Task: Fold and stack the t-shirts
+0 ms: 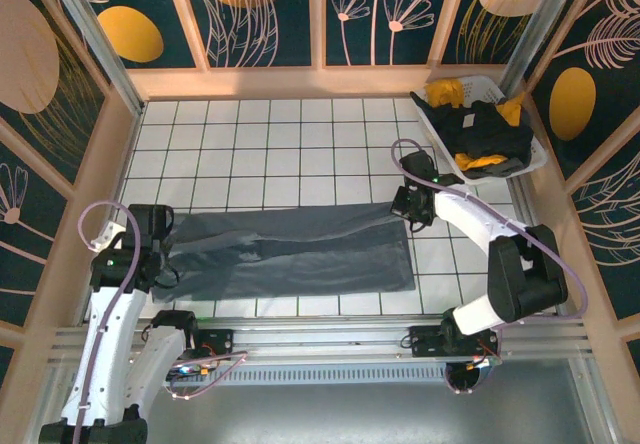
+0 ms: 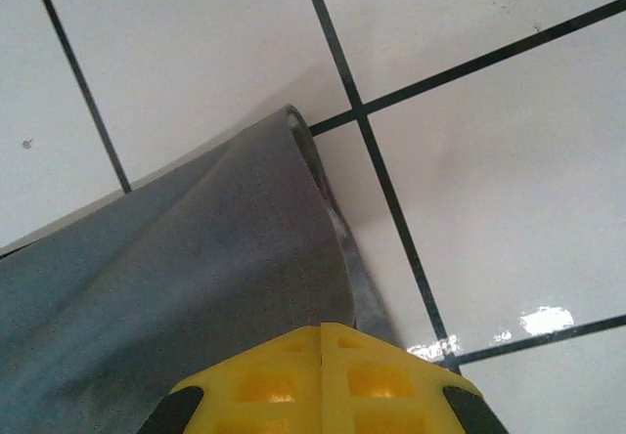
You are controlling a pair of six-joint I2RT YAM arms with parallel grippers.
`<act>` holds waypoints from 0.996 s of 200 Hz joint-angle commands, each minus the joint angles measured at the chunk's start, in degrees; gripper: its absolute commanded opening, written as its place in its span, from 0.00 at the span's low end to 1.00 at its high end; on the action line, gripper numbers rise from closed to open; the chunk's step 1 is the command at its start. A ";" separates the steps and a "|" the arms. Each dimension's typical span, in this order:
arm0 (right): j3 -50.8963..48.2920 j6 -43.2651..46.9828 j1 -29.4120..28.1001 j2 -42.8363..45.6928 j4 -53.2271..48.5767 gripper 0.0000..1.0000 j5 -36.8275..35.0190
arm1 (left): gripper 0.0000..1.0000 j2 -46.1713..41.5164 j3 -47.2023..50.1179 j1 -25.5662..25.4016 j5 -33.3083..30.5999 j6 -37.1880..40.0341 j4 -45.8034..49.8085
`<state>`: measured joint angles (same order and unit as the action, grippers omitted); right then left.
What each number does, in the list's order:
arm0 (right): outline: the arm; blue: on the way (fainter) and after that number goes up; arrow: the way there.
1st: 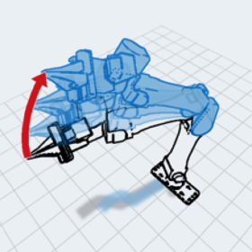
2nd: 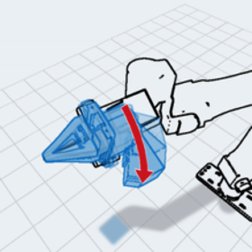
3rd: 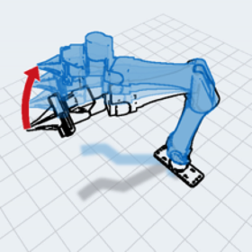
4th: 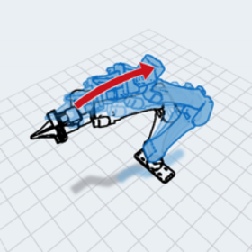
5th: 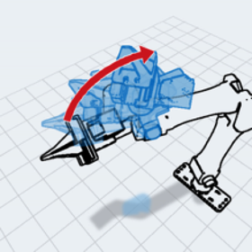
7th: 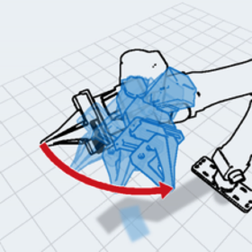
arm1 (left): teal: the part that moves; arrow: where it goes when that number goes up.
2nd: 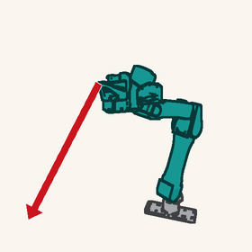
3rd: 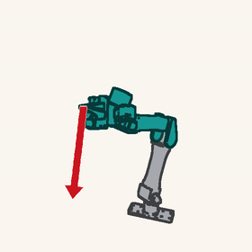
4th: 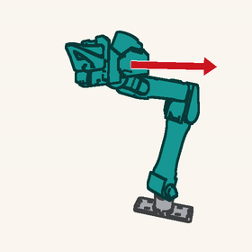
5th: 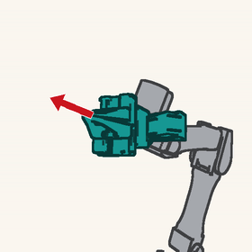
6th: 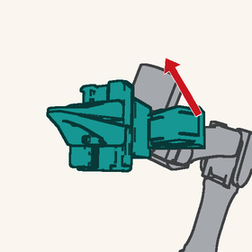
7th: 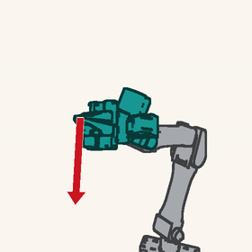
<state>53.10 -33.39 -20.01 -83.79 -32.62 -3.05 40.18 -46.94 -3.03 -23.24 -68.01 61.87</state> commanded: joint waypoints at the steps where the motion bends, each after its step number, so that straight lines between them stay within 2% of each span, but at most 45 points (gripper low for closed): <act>1: -2.00 -1.05 -0.89 2.52 -4.18 0.00 -0.26 | 0.00 0.73 -0.80 -0.09 -3.80 -0.67 2.51; 71: -6.00 -1.77 -1.79 3.33 -5.44 0.00 0.37 | 0.00 1.39 2.23 -0.14 -3.91 -2.02 3.43; 133: -6.07 -1.76 -1.79 1.92 -5.52 0.00 -0.81 | 0.00 -1.86 8.63 -0.14 -0.68 -7.98 4.91; 199: -5.52 -1.71 -1.55 1.09 -5.79 0.00 -1.35 | 0.00 -0.52 7.91 -0.14 0.04 -9.13 3.83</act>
<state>47.81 -34.68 -21.47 -81.93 -36.47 -3.16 40.07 -38.57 -3.03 -23.07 -75.40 65.17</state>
